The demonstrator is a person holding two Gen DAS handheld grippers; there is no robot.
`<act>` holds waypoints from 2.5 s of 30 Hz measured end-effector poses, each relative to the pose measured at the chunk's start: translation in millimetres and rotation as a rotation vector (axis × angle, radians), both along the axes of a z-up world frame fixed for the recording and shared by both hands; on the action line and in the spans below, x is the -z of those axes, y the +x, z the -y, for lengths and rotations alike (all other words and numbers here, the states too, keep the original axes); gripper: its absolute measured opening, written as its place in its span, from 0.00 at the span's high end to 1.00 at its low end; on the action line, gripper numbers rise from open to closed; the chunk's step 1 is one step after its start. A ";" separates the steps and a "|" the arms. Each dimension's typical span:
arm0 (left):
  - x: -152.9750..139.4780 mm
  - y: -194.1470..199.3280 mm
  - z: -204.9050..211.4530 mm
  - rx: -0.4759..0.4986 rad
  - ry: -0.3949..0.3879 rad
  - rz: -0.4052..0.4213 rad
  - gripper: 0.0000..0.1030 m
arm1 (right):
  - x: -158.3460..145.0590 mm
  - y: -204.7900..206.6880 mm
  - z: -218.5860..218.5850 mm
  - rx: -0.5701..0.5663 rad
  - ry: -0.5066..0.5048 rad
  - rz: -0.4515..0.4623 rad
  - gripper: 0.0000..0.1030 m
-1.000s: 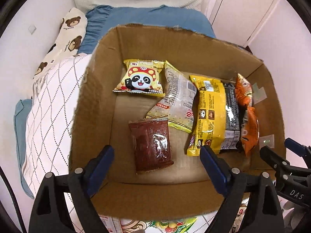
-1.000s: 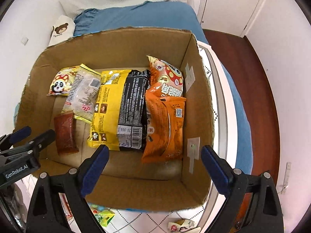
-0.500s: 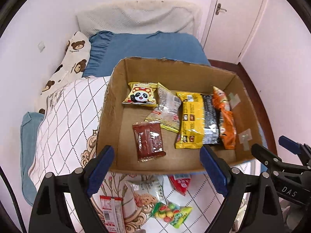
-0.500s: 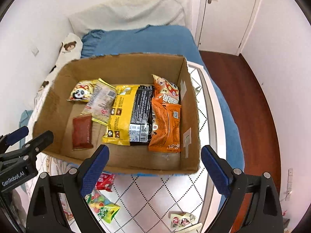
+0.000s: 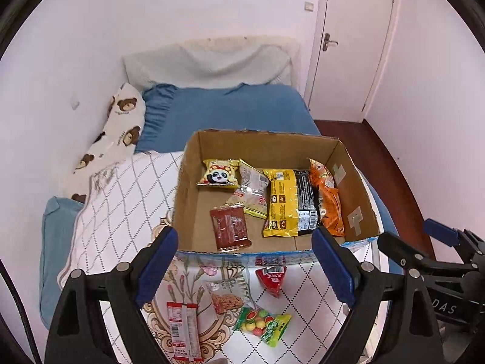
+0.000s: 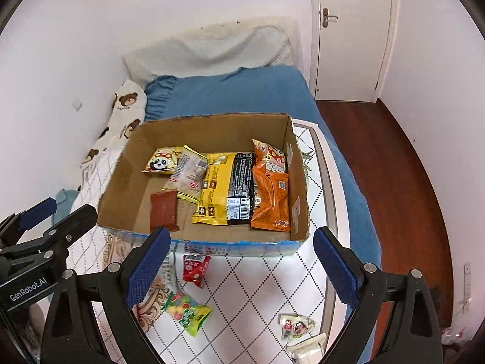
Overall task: Organize snacks
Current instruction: 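Move both tools back over the snacks on the bed, then grasp the red-white stick packet with the left tool while the right grasps the fruit-candy bag, then carry both packets into the box and open both tools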
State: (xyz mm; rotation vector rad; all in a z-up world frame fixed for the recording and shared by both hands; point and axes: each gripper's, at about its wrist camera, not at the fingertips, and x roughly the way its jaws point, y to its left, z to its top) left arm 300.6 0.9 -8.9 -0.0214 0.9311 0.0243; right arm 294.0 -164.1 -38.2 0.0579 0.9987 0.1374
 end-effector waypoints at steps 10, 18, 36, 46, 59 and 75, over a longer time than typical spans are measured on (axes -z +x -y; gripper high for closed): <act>79.8 -62.3 -45.6 -0.112 0.088 -0.145 0.12 | 73.8 -34.5 -43.6 -0.150 0.041 -0.146 0.05; 198.0 -110.2 -111.9 -0.252 0.042 -0.438 0.12 | 157.5 -47.4 -125.9 -0.425 -0.193 -0.228 0.27; 270.1 -63.6 -97.4 -0.131 -0.032 -0.575 0.44 | 251.0 -37.7 -118.6 -0.279 -0.152 -0.497 0.42; 293.2 -100.3 -63.6 -0.129 -0.102 -0.636 0.44 | 259.4 -64.9 -59.3 -0.096 0.093 -0.612 0.33; 266.3 -92.1 -79.8 -0.129 -0.113 -0.601 0.59 | 250.0 -79.9 -101.0 -0.220 -0.103 -0.469 0.49; 74.6 -6.5 -37.1 0.069 -0.319 -0.340 0.59 | 98.1 -57.7 -21.8 -0.160 0.232 -0.286 0.49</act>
